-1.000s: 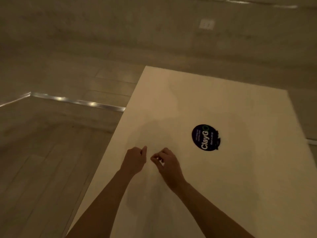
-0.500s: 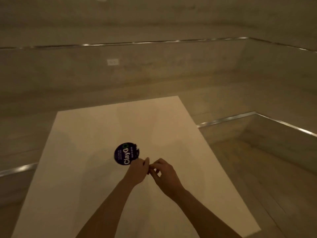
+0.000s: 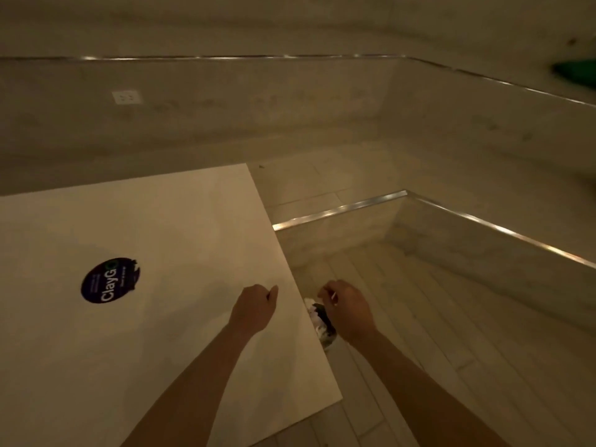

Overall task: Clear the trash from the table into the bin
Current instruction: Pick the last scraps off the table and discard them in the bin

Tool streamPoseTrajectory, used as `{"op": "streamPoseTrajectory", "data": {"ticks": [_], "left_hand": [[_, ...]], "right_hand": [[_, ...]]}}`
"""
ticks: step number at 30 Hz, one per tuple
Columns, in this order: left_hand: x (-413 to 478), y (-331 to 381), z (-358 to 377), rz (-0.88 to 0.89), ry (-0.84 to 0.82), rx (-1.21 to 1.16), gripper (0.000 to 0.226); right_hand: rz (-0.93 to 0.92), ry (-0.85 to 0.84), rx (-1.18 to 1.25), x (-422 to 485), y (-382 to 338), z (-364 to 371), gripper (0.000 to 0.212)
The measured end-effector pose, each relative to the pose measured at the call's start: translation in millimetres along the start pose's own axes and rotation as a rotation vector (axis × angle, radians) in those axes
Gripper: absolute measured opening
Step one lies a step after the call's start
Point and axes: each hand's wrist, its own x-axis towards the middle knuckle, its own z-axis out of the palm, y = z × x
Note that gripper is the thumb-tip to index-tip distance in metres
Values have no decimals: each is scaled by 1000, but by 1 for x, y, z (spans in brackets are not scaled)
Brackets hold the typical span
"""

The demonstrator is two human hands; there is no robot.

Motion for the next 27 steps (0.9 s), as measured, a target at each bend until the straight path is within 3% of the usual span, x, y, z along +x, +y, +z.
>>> {"op": "streamPoseTrajectory", "data": {"ticks": [4, 13, 27], "left_hand": [[22, 40, 27, 25, -49, 14, 52], [98, 103, 93, 17, -96, -188, 43], [142, 127, 178, -499, 6, -227, 45]], "right_hand": [[21, 9, -40, 11, 40, -28, 21], [-37, -42, -56, 86, 116, -59, 20], [-382, -326, -20, 197, 194, -48, 18]]}}
